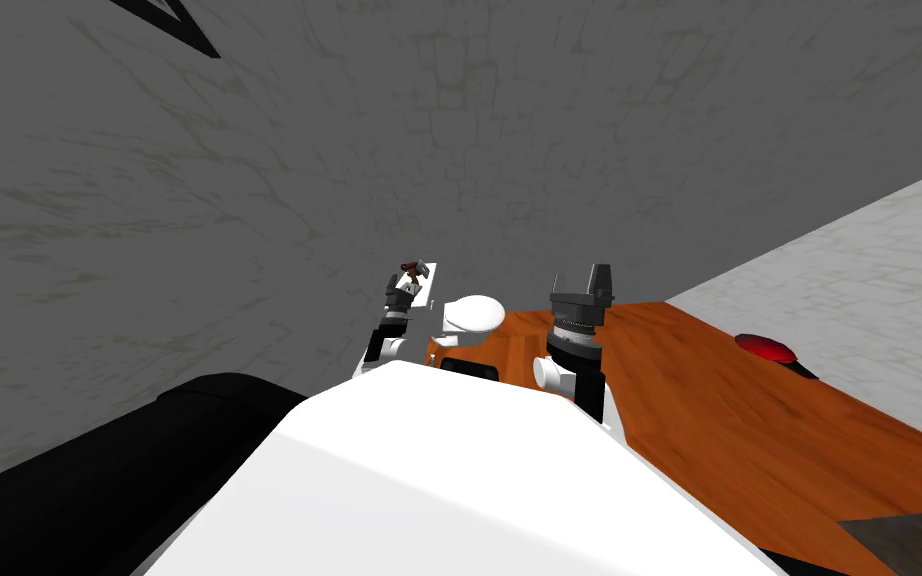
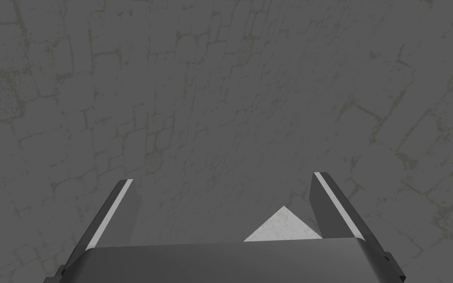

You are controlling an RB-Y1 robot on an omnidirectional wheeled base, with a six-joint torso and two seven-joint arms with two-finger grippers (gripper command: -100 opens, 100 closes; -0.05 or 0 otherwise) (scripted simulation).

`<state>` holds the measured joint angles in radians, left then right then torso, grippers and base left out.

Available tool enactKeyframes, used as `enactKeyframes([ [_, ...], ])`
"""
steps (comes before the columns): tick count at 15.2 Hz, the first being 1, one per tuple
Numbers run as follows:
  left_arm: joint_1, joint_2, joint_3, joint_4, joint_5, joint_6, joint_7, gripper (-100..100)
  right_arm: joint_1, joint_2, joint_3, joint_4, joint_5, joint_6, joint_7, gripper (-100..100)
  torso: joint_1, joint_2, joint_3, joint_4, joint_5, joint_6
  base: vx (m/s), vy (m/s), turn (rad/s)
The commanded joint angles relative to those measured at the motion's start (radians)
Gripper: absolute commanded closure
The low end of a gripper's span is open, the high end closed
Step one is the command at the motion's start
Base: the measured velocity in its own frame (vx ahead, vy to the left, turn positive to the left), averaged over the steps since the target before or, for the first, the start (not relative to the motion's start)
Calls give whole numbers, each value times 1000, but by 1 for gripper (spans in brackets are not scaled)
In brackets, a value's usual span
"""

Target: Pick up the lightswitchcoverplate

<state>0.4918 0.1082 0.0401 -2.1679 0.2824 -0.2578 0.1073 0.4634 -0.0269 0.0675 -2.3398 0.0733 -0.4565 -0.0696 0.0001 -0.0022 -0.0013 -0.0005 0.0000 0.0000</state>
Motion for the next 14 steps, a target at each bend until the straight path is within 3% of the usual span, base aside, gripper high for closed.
enactKeyframes([
  [1,-5,6,10,14,50,31,34,-100,0,0,0,0,0,0,0,0,0,0,0,0,0,0,23,1,67],
  [3,-5,6,10,14,70,31,34,-100,0,0,0,0,0,0,0,0,0,0,0,0,0,0,20,-1,52],
  [6,-19,14,28,40,149,92,92,-100,0,0,0,0,0,0,0,0,0,0,0,0,0,0,28,-3,77],
  [8,-19,14,28,40,183,92,92,-100,0,0,0,0,0,0,0,0,0,0,0,0,0,0,29,-1,60],
  [9,-27,18,37,54,213,123,123,-100,0,0,0,0,0,0,0,0,0,0,0,0,0,0,26,0,80],
  [11,-27,18,37,54,241,123,123,-100,0,0,0,0,0,0,0,0,0,0,0,0,0,0,24,-1,54],
  [12,-35,22,47,68,273,156,154,-100,0,0,0,0,0,0,0,0,0,0,0,0,0,0,26,-2,73],
  [14,-35,22,47,68,301,156,154,-100,0,0,0,0,0,0,0,0,0,0,0,0,0,0,25,-3,57],
])
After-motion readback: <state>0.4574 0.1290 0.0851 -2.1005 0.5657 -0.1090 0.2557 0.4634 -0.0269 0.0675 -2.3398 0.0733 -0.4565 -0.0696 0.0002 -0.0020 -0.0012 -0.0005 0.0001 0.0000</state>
